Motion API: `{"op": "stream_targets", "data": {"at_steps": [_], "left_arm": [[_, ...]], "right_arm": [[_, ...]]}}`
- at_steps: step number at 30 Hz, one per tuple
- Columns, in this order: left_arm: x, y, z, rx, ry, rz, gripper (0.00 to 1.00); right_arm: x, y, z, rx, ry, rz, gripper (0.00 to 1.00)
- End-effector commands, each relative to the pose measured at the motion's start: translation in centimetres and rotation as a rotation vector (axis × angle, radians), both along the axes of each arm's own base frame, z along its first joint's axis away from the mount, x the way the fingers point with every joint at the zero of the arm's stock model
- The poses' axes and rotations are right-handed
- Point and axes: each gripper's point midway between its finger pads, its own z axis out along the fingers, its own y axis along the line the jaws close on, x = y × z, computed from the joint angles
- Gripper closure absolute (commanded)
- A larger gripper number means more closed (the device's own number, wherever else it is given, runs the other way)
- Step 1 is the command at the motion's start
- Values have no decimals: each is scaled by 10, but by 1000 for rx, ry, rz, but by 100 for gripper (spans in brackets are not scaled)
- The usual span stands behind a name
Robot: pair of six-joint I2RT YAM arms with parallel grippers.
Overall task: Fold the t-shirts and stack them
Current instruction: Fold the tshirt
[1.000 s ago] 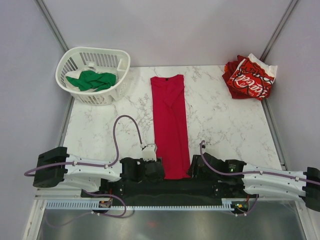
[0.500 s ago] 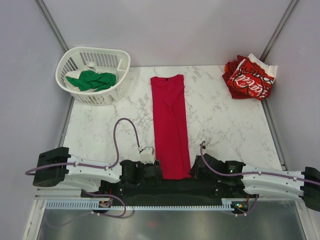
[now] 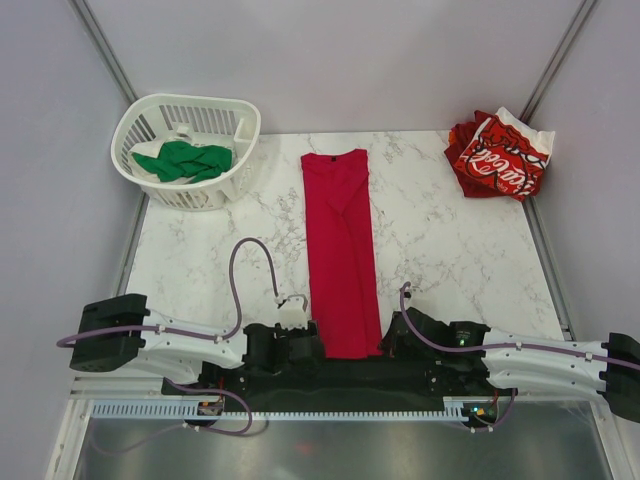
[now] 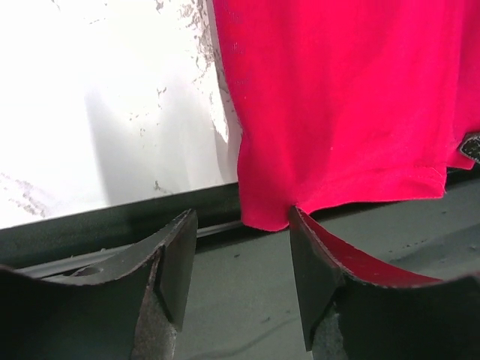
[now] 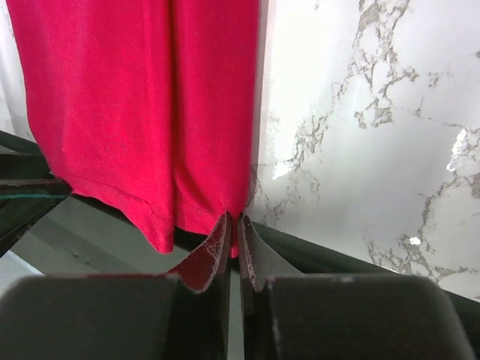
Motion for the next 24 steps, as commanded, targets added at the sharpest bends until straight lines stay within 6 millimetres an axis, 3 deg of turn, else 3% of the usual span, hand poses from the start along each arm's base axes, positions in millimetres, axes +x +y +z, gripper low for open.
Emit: {"op": "stream_targets", "data": {"at_steps": [1, 6, 9, 12, 15, 17, 22, 23, 24], "left_arm": [[11, -8, 0, -63, -58, 52, 42], [11, -8, -4, -60, -63, 46, 47], [12, -10, -4, -64, -70, 43, 56], [12, -12, -4, -58, -73, 40, 75], [13, -12, -5, -53, -78, 42, 85], [14, -12, -3, -62, -81, 44, 97], [8, -25, 17, -100, -80, -16, 98], [6, -28, 25, -118, -76, -21, 98], [5, -20, 26, -80, -76, -18, 98]], "right_arm": [[3, -6, -5, -23, -7, -23, 89], [2, -7, -7, -27, -5, -26, 96], [2, -7, -8, -29, -4, -26, 97], [2, -8, -9, -28, -4, -29, 100], [1, -8, -9, -24, -2, -25, 100], [1, -7, -7, -16, -5, -21, 100], [1, -5, 5, -16, -10, -1, 100], [3, 0, 16, 3, -22, -1, 100], [2, -3, 19, -13, -19, 2, 100]]}}
